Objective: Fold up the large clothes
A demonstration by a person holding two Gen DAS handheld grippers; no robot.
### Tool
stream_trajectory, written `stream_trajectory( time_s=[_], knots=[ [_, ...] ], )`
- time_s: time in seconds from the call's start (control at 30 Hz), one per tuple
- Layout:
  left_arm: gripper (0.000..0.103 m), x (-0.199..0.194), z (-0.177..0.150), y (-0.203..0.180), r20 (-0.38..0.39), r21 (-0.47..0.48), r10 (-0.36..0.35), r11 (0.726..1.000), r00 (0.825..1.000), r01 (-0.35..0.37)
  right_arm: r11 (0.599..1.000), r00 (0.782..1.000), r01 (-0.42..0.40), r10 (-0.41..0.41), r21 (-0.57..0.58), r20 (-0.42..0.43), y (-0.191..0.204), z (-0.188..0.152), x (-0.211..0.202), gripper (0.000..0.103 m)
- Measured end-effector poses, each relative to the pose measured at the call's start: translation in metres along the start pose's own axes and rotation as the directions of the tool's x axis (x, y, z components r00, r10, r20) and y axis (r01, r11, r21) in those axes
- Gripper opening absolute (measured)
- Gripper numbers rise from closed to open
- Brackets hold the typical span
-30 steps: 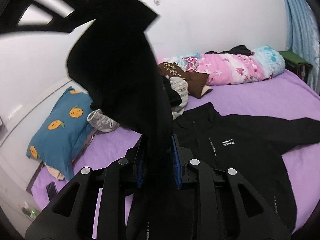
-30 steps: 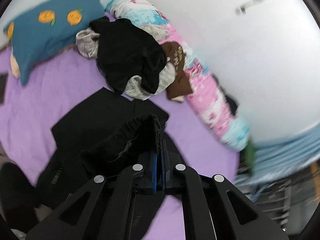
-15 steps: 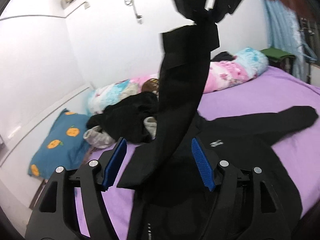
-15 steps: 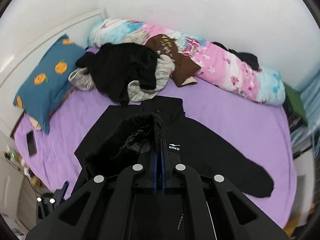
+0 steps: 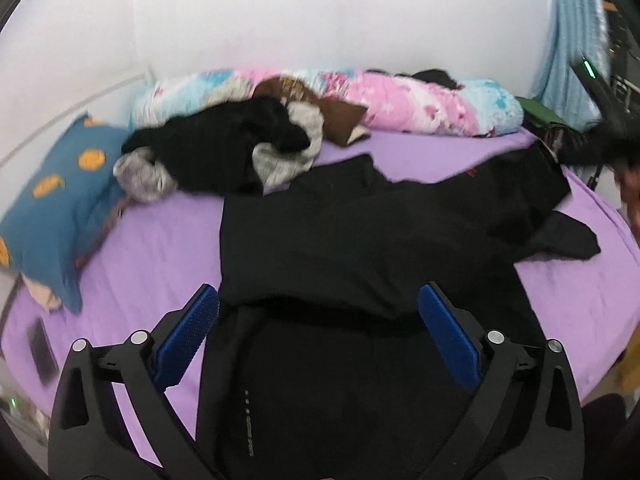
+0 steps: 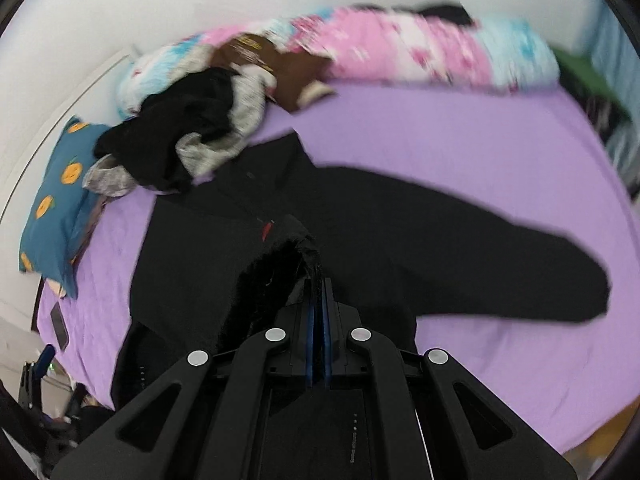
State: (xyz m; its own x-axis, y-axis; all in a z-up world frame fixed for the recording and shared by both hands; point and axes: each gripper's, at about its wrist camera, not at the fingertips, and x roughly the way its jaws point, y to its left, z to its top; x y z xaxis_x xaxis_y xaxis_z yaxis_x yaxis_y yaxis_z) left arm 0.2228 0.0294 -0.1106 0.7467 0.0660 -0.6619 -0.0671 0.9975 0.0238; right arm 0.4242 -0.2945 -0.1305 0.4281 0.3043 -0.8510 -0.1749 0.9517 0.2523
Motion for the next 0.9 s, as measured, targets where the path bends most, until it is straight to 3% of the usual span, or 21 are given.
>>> stream_trajectory(
  time_s=[0.23,0.43,0.67,0.77,0.9],
  knots=[
    [0.097,0.029,-0.006,0.012,-0.054,-0.034,0.016,0.999,0.998,-0.018,0.992,0.995,-0.002,0.015,0.129,-0.098,-0.068,-0.048,0.085,0.003],
    [0.097,0.036,-0.008,0.004,-0.056,-0.001,0.037,0.999,0.998,-0.037,0.987,0.990,0.008,0.015,0.159,-0.139,-0.101,-0.073,0.125,0.003],
    [0.097,0.035,-0.006,0.002,-0.042,-0.008,0.044,0.999,0.998,-0.044,0.990,0.987,0.057,-0.036,0.130,-0.158,-0.107,-0.089,0.142,0.007],
    [0.097,0.034,-0.006,0.005,-0.045,-0.018,0.035,0.999,0.998,-0.036,0.990,0.986,0.084,-0.065,0.117,-0.156,-0.107,-0.092,0.142,0.013],
    [0.097,0.034,-0.005,0.008,-0.046,-0.040,0.009,0.999,0.999,-0.011,0.989,0.986,0.102,-0.086,0.103,-0.145,-0.108,-0.096,0.133,0.013]
  ],
)
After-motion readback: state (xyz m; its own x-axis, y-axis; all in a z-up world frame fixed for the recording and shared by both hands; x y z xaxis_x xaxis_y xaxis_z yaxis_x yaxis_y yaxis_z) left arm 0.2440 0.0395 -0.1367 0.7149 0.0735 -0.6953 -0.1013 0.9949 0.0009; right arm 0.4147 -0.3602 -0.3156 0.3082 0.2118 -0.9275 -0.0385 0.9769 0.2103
